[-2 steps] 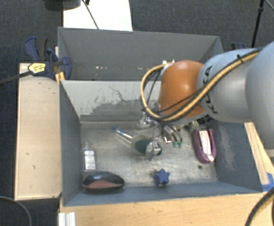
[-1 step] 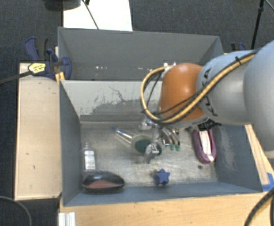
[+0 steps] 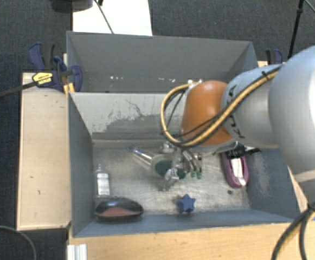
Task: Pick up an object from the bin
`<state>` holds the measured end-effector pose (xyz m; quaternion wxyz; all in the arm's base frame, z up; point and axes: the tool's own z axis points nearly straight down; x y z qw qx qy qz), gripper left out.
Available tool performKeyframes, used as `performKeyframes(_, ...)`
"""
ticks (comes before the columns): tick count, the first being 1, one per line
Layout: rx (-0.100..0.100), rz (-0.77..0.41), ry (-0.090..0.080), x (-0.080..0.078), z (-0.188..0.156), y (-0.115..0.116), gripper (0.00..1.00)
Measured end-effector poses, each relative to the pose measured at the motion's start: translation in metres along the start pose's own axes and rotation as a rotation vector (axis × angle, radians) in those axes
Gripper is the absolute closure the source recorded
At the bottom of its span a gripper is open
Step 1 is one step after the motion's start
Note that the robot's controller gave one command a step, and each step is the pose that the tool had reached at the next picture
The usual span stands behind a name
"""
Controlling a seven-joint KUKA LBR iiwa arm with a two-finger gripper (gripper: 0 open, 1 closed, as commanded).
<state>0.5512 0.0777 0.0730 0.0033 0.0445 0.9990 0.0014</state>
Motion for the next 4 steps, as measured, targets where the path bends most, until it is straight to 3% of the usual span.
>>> performKeyframes(1, 0.001, -0.003, 0.001, -0.001, -0.002, 0.0, 0.0)
performKeyframes(2, -0.002, -0.004, -0.01, -0.005, -0.005, 0.001, 1.0)
performKeyframes(3, 0.0, -0.01, -0.003, -0.008, -0.082, 0.002, 1.0)
performKeyframes(4, 0.001, -0.016, 0.0, -0.009, -0.117, 0.003, 1.0)
